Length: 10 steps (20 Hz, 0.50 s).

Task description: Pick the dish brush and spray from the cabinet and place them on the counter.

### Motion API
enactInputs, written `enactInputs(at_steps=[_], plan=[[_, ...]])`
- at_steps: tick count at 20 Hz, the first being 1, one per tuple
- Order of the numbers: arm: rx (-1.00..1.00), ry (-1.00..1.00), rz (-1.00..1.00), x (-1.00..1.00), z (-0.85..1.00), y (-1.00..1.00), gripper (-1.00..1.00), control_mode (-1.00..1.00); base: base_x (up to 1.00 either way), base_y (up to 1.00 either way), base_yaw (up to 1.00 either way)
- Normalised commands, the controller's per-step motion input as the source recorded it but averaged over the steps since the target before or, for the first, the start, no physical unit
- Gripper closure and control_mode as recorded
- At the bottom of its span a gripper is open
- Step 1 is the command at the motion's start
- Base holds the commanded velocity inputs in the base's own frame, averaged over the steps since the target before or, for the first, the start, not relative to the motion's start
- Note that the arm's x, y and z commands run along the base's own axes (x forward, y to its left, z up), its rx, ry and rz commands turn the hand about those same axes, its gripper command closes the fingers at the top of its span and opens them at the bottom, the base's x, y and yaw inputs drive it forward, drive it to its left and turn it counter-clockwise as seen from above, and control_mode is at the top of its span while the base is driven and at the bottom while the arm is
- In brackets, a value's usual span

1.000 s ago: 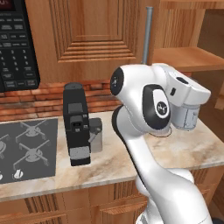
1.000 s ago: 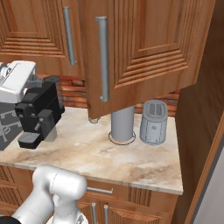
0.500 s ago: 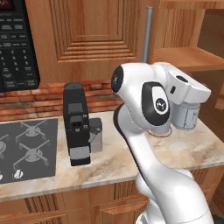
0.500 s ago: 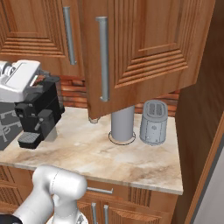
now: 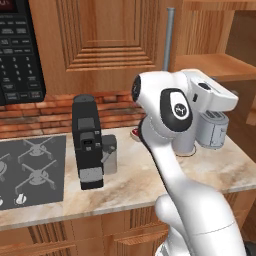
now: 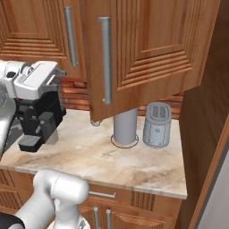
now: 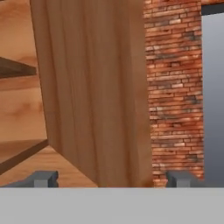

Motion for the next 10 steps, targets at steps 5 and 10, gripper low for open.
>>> enactInputs(at_steps=[5,10], plan=[[-0.04,0.0,-0.09,0.25,0.0,-0.27,-1.0,-1.0,0.0,0.0,0.0],[-0.02,0.0,-0.09,0.17,0.0,-0.39,-1.0,-1.0,0.0,0.0,0.0]])
